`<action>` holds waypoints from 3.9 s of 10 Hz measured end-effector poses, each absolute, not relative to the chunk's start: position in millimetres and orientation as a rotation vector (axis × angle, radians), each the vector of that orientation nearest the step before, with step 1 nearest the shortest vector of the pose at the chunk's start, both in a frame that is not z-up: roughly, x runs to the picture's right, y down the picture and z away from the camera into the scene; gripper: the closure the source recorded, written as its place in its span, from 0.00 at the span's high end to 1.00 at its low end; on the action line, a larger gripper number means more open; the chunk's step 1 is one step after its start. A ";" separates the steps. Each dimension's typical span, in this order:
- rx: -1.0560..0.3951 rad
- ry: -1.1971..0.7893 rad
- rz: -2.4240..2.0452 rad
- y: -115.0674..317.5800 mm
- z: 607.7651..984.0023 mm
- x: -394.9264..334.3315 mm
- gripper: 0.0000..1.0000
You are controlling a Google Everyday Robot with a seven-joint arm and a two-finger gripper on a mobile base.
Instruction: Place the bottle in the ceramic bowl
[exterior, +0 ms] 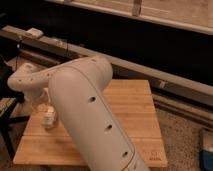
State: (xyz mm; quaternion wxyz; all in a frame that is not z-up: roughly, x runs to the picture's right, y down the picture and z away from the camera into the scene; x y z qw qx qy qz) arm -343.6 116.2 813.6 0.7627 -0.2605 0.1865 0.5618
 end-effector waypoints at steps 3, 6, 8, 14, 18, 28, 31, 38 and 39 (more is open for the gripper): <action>-0.557 0.426 1.203 125.2 831.9 -344.9 0.65; -0.559 0.465 1.212 127.0 853.6 -339.0 0.65; -0.568 0.484 1.221 127.4 864.2 -335.9 0.65; -0.661 0.528 1.227 136.9 884.4 -336.4 0.52; -0.775 0.536 1.231 120.8 855.9 -323.9 0.09; -0.814 0.542 1.338 134.8 758.9 -170.5 0.00; -0.755 0.537 1.479 150.5 755.7 -116.9 0.00; -0.532 0.453 1.579 149.1 779.4 -88.6 0.64; -0.524 0.450 1.580 146.3 783.3 -88.5 0.67</action>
